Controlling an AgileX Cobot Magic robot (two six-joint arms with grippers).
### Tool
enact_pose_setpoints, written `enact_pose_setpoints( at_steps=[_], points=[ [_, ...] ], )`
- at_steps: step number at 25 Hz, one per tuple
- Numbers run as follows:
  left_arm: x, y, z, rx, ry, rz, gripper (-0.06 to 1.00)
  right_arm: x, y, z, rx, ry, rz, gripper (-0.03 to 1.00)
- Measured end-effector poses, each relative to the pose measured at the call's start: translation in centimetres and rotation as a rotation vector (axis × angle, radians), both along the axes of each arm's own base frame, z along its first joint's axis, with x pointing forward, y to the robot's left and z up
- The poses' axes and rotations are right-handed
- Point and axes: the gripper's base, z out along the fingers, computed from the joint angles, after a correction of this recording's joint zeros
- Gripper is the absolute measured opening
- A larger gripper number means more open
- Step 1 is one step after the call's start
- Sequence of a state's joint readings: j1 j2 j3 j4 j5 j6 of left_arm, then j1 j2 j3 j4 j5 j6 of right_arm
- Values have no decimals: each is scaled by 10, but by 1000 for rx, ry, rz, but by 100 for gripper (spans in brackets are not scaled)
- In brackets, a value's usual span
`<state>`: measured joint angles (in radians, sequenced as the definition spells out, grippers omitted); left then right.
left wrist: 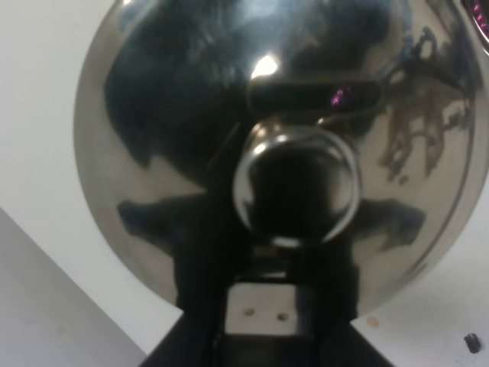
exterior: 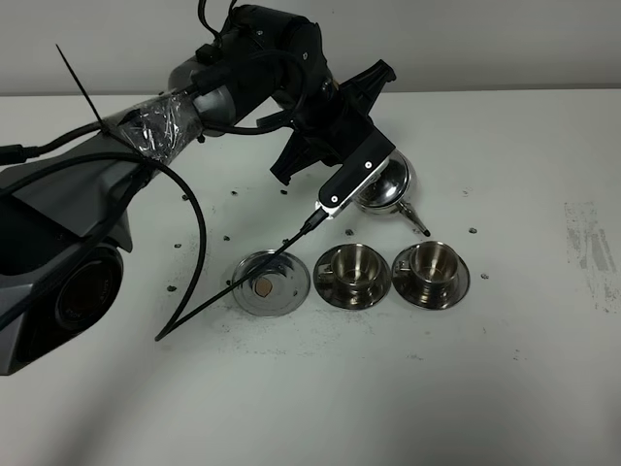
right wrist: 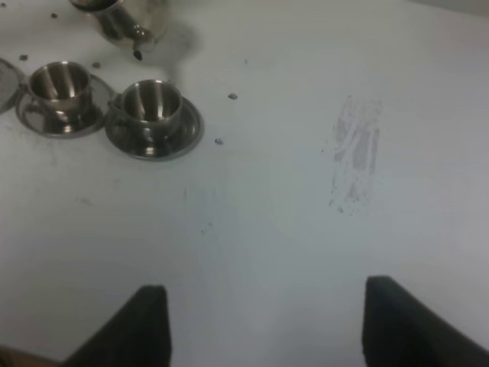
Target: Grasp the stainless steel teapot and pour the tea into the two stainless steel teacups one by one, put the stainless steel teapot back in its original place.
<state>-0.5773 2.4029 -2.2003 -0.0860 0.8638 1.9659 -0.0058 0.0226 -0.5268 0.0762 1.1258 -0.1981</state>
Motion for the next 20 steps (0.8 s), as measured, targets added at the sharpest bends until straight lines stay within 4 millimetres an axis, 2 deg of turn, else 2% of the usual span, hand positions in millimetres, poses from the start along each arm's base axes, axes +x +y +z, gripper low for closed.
enact_pose_setpoints(
  at_steps=[20],
  points=[
    [-1,-4,1,20,-38,-42,21,0,-1,0,-16,0,-2,55]
  ],
)
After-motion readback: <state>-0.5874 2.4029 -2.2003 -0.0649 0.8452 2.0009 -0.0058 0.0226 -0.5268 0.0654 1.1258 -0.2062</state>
